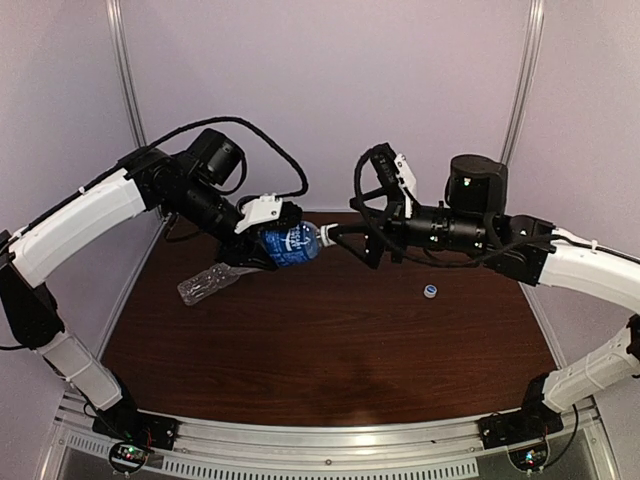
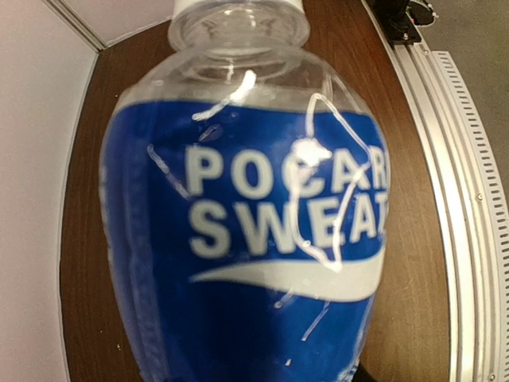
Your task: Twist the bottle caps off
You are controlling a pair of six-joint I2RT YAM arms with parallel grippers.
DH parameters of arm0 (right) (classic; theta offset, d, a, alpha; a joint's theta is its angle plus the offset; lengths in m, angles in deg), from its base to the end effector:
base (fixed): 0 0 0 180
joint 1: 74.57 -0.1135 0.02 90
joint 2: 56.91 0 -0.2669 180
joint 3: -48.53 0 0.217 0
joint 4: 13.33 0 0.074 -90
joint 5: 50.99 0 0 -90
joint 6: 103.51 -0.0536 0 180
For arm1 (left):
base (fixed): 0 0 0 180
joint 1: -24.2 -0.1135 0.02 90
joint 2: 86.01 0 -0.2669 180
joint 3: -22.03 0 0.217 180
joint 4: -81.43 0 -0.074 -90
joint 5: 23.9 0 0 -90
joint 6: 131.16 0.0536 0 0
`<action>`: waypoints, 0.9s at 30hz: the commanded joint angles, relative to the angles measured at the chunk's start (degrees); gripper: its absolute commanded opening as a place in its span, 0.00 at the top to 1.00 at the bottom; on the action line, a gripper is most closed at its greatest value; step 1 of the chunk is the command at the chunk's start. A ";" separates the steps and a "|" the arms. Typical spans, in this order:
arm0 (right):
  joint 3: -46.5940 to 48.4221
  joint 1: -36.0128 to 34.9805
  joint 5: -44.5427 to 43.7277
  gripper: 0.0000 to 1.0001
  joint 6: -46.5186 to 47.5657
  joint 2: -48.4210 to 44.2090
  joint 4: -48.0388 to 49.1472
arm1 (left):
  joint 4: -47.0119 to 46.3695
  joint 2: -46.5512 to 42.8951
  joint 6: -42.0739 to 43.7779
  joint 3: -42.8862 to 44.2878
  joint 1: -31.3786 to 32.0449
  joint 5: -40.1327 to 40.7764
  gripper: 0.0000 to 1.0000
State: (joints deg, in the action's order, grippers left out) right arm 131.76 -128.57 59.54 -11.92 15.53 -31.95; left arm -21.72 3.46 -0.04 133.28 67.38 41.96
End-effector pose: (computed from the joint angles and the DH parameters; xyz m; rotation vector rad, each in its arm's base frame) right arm 0.1468 0.2341 0.3917 -1.0772 1.4415 0.9732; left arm 0.1960 -0.2140 0.3601 1.7943 1.7328 -0.5462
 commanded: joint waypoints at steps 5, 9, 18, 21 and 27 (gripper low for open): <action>2.31 6.46 4.28 0.13 -31.66 3.71 0.82 | -3.69 -0.48 -3.33 3.33 -0.11 4.02 0.58; 1.57 6.90 13.11 0.19 -34.08 4.69 3.89 | -4.06 -0.79 -3.33 2.44 -0.12 4.67 0.57; 2.34 6.92 17.79 0.41 -35.92 7.24 5.00 | -4.12 -0.69 -3.17 2.20 -0.12 4.74 0.57; 2.39 6.97 17.45 0.45 -35.95 7.14 5.27 | -4.15 -0.69 -2.99 1.77 -0.12 4.42 0.57; 2.52 8.13 16.11 0.42 -36.38 6.88 5.71 | -4.11 -0.62 -2.81 1.47 -0.12 3.88 0.57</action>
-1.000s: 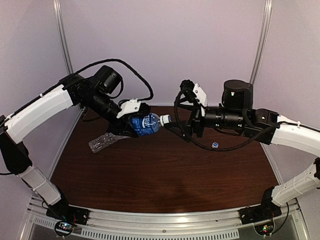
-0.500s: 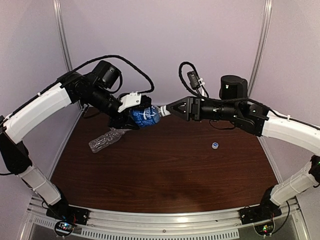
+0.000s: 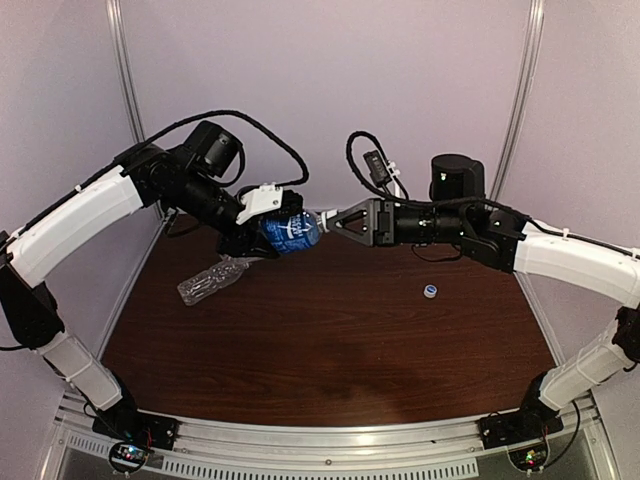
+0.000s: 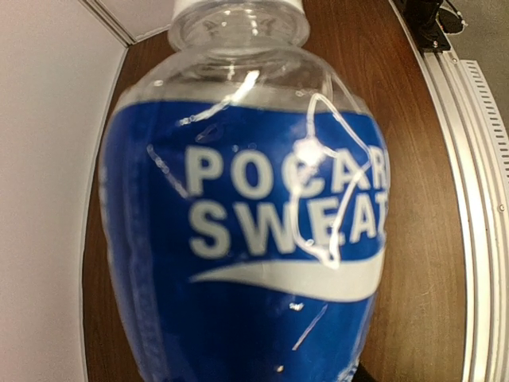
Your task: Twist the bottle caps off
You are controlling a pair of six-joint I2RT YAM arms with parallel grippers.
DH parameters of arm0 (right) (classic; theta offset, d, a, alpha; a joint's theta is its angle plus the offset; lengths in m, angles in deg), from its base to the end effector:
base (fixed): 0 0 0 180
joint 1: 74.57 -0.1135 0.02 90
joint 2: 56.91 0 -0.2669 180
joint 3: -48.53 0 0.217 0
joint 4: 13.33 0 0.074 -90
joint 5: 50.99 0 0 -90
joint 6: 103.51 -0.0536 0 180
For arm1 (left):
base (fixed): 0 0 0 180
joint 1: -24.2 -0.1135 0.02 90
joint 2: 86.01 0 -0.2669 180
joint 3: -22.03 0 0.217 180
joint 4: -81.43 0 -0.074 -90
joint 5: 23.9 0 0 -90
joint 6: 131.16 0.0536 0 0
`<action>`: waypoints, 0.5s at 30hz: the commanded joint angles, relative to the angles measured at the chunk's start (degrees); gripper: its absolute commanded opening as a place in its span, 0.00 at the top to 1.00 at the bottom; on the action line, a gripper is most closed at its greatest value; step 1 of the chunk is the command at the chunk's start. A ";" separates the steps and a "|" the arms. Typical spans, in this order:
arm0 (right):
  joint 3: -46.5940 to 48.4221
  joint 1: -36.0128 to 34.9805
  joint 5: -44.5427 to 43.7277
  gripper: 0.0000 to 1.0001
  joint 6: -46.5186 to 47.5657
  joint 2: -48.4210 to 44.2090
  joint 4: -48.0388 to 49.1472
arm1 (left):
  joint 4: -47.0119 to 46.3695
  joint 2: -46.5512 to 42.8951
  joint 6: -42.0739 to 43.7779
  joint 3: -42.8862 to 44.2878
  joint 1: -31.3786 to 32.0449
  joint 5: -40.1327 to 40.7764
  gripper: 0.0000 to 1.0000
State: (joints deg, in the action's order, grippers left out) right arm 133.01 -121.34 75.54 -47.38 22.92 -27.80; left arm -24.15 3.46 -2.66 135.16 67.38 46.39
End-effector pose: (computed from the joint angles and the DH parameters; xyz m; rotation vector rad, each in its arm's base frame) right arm 0.1853 0.2437 0.3738 -0.7449 1.8458 1.5272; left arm 0.2028 -0.2151 0.3711 1.7061 1.7432 -0.4580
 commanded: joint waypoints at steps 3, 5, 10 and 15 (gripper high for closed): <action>1.29 1.06 0.77 0.52 -1.64 -0.08 2.39 | -1.70 -0.70 -0.11 -0.55 -0.12 -0.40 0.57; 1.28 1.06 1.21 0.59 -1.85 0.05 2.54 | -1.70 -0.70 -0.08 -0.59 -0.16 -0.50 0.57; 1.01 1.05 1.92 0.78 -2.21 0.32 2.79 | -1.68 -0.62 -0.01 -0.62 -0.11 -0.76 0.57; 1.45 1.05 3.21 0.94 -1.24 0.59 2.54 | -1.59 -0.55 0.13 -0.71 -0.12 -1.39 0.57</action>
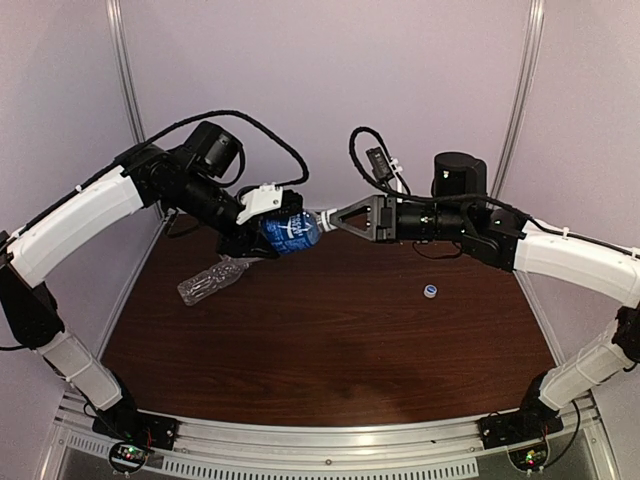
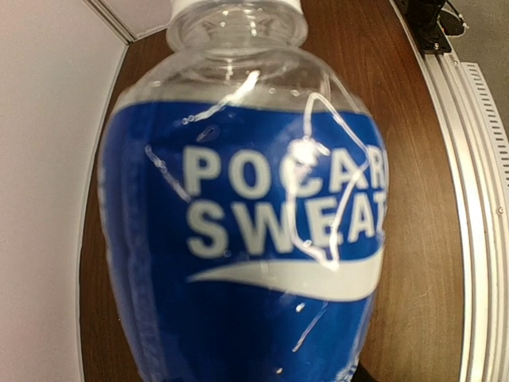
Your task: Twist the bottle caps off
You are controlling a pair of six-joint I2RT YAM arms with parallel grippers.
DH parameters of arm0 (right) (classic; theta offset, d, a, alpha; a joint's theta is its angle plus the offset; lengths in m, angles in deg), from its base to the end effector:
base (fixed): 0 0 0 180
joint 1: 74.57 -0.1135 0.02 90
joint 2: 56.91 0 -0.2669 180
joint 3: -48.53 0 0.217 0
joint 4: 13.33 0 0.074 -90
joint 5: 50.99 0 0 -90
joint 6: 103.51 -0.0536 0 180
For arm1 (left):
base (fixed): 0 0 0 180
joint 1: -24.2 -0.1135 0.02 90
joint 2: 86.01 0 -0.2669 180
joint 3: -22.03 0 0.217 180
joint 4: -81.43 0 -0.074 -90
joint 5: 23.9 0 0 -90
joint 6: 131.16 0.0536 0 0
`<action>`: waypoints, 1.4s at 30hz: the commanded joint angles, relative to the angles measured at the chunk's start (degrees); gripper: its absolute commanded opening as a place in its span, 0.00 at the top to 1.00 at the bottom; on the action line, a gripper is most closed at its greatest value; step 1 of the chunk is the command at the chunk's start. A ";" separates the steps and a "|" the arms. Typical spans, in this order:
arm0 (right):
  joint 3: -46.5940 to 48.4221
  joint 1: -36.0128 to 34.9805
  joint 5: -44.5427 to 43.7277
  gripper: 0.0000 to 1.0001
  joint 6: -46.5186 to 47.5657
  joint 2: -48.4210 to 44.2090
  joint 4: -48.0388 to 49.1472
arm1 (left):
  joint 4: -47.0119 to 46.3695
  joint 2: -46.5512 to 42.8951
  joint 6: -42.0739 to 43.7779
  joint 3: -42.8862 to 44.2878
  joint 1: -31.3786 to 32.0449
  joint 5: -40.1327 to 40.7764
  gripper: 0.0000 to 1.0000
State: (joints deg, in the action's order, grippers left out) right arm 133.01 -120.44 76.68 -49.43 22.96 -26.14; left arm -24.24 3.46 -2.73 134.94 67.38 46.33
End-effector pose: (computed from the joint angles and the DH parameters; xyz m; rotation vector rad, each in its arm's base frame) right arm 0.1886 0.2414 0.3771 -0.7206 1.8352 1.5598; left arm 0.2028 -0.2152 0.3702 1.7065 1.7458 -0.4601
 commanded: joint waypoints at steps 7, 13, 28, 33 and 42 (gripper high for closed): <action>1.68 -1.85 1.92 1.00 24.25 -2.10 -7.33 | 1.61 -0.11 2.94 -0.86 -0.11 -6.16 0.57; -0.38 -3.61 2.55 1.00 49.60 -6.52 -12.95 | 3.98 0.59 5.18 -1.51 0.02 -7.93 0.57; -0.59 -8.09 -7.04 1.00 84.65 -10.96 -25.82 | 8.58 1.85 8.79 -1.84 1.21 -9.37 0.57; -2.62 -8.14 -6.45 1.00 87.29 -12.94 -23.54 | 8.98 1.93 9.14 -1.94 1.21 -9.75 0.57; -5.83 -8.17 -6.18 1.00 91.04 -15.08 -19.74 | 9.57 2.02 9.47 -2.03 1.21 -9.98 0.57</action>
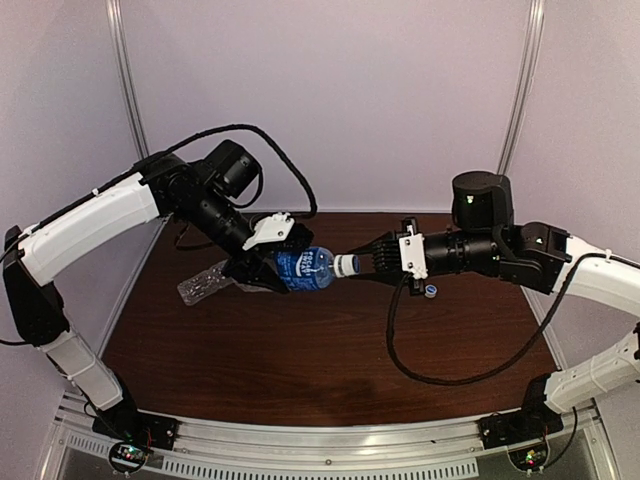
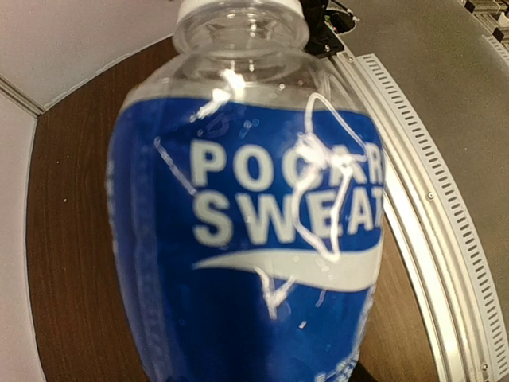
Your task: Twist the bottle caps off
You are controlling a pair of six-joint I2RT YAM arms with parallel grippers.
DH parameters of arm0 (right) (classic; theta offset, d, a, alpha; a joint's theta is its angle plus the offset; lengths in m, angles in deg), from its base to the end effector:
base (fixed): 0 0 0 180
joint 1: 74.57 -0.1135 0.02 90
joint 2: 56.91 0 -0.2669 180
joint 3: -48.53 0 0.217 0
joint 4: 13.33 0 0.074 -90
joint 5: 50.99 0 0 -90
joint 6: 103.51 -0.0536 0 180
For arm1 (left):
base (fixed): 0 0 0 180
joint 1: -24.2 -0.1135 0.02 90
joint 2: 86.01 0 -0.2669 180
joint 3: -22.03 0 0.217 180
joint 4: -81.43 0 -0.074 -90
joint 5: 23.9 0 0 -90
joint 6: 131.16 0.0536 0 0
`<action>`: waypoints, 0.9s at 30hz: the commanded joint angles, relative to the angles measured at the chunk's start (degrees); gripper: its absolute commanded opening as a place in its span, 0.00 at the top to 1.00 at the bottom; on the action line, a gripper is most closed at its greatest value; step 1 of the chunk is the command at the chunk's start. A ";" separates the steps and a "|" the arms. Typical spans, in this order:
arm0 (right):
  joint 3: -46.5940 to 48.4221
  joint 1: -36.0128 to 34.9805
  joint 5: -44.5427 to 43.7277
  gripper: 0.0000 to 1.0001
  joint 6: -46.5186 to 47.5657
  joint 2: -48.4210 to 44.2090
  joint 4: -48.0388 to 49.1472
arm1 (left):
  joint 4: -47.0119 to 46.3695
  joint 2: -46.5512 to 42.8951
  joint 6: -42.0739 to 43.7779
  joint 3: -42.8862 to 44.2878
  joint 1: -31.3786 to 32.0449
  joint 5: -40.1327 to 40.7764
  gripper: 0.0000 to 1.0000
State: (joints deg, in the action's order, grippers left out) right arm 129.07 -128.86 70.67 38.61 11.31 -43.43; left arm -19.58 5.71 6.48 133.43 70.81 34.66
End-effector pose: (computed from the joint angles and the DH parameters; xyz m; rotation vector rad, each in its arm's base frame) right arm 0.1213 0.2169 0.3711 -1.6921 0.7930 0.5440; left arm 0.1813 -0.2325 0.3504 1.9778 1.5709 -0.7025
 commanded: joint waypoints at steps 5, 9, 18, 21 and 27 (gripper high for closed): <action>-2.97 0.30 -0.67 0.95 -0.80 -2.90 0.96 | 4.91 -0.17 0.20 -0.15 -2.23 1.28 0.57; -3.32 0.32 -0.72 0.51 -6.05 -1.98 3.78 | 4.91 -0.14 0.18 0.64 -2.23 0.22 0.58; -5.12 0.32 -3.92 0.00 -20.60 -2.93 10.83 | 3.55 -0.45 -1.07 1.04 -2.25 1.65 0.58; -3.36 1.26 -13.09 0.00 -42.71 -0.82 16.51 | 1.52 -0.58 -2.87 1.36 -2.29 3.42 0.59; 9.85 9.06 0.07 0.11 -75.11 10.27 7.86 | -2.49 -0.55 -6.41 2.74 -2.38 8.65 0.60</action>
State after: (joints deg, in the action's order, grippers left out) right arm 133.60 -123.63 63.41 -9.04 16.43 -34.05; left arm -17.42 5.82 3.39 133.83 68.60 39.27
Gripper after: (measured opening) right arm 0.926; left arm 0.418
